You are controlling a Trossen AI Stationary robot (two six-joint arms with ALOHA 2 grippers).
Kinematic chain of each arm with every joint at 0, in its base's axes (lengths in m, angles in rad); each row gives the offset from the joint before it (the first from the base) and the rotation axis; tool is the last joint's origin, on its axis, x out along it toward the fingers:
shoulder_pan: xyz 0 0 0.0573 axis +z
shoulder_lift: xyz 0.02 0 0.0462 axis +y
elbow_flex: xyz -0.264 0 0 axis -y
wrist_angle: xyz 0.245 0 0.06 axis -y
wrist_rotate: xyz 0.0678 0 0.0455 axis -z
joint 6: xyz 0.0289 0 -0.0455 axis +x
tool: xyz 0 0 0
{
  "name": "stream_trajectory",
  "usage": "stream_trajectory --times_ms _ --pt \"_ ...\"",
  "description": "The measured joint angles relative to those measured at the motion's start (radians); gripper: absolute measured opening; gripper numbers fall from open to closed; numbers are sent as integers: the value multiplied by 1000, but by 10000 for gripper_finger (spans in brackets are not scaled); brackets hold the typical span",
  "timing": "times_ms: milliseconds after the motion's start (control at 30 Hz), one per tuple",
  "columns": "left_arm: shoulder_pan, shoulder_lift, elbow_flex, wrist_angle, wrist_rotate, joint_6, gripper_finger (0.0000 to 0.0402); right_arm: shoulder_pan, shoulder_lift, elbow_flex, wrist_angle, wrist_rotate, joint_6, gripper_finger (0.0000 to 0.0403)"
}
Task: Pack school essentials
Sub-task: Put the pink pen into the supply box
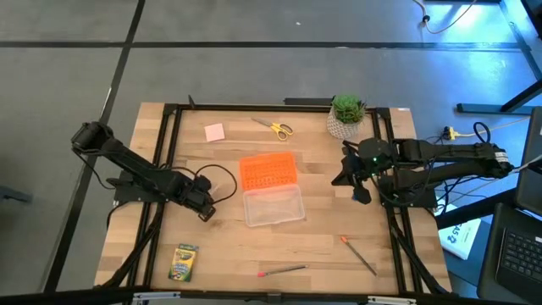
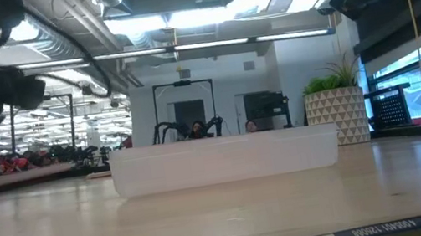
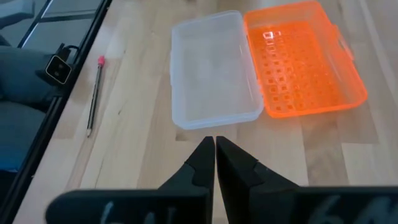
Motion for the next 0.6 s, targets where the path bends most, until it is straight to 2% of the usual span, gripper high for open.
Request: stream_trajectory --times_ms 200,367,600 --pt "1 -2 106 -15 -66 126 5 11 0 0 0 0 0 19" --pt "25 -2 209 -16 -92 317 4 11 0 0 0 0 -1 19" --pt "111 20 267 153 -89 646 4 11 0 0 1 0 0 19"
